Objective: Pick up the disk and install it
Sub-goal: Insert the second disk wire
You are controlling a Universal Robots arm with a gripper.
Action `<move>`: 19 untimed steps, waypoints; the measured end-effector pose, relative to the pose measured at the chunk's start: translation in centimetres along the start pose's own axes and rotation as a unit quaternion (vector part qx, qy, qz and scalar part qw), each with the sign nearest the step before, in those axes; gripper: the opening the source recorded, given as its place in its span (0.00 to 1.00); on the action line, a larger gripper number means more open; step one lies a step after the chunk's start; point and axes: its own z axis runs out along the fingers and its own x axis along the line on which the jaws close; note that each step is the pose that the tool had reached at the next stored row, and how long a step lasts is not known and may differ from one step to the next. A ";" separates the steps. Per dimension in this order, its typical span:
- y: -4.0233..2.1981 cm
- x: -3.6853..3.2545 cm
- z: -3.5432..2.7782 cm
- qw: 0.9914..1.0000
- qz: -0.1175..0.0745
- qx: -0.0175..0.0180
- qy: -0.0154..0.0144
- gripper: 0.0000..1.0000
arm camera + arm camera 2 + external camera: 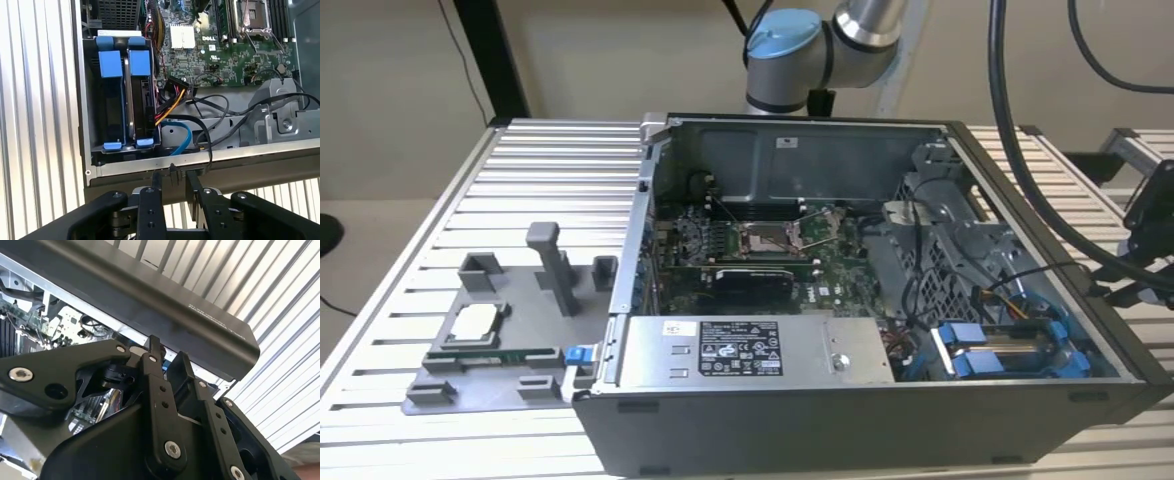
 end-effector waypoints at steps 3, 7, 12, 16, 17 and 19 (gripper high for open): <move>0.00 0.00 0.00 1.000 0.000 0.000 0.000 0.00; 0.00 0.00 0.00 1.000 0.000 0.000 0.000 0.00; 0.00 0.00 0.00 1.000 0.000 0.000 0.000 0.00; 0.93 0.11 0.09 1.000 0.000 0.000 0.000 0.00; 1.38 0.16 0.13 1.000 0.000 0.000 0.000 0.00; 2.28 0.27 0.21 1.000 0.000 0.000 -0.001 0.00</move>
